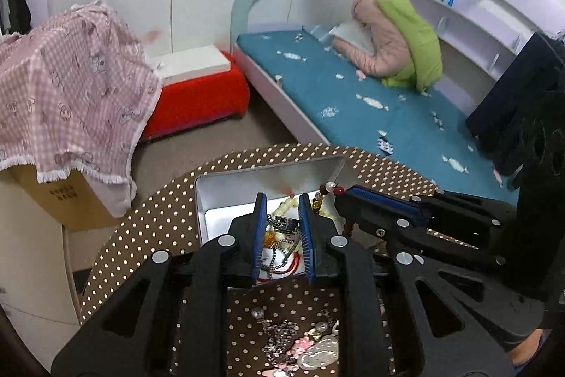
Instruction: Organize jewelry
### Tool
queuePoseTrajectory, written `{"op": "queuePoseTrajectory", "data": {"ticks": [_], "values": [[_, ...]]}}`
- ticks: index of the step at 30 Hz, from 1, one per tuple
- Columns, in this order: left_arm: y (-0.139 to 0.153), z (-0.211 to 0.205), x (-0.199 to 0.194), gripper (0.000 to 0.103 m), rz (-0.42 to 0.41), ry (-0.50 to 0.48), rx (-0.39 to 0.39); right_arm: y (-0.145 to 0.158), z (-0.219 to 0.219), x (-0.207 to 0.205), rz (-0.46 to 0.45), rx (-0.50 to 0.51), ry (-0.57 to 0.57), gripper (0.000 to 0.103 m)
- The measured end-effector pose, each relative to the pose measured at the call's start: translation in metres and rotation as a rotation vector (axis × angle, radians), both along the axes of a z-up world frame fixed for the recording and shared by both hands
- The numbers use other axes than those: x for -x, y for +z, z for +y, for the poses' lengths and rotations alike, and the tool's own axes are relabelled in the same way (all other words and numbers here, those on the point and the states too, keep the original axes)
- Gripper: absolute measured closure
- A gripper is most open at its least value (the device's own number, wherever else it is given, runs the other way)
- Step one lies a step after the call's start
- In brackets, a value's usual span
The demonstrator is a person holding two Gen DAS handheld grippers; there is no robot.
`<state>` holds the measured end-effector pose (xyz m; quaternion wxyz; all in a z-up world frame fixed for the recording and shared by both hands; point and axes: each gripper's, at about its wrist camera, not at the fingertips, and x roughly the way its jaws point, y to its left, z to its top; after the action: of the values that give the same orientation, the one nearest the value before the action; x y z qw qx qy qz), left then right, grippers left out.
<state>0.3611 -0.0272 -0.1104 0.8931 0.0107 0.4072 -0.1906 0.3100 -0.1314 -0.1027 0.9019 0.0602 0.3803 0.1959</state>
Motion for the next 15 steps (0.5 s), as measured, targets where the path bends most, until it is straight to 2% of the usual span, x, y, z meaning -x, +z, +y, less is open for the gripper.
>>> {"op": "queuePoseTrajectory", "data": {"ticks": [4, 11, 14, 15], "values": [[-0.01, 0.002, -0.004, 0.084, 0.018, 0.009, -0.008, -0.009, 0.002, -0.002, 0.022, 0.007, 0.009, 0.096], [-0.016, 0.012, -0.003, 0.07, 0.019, 0.043, -0.013, -0.017, 0.002, -0.004, 0.053, -0.012, 0.022, 0.093], [-0.012, 0.014, 0.002, 0.061, 0.003, 0.053, -0.027, -0.016, 0.001, -0.002, 0.055, -0.02, 0.029, 0.093], [-0.01, 0.016, 0.005, 0.055, -0.005, 0.056, -0.025, -0.015, 0.001, -0.001, 0.053, -0.021, 0.028, 0.093]]}}
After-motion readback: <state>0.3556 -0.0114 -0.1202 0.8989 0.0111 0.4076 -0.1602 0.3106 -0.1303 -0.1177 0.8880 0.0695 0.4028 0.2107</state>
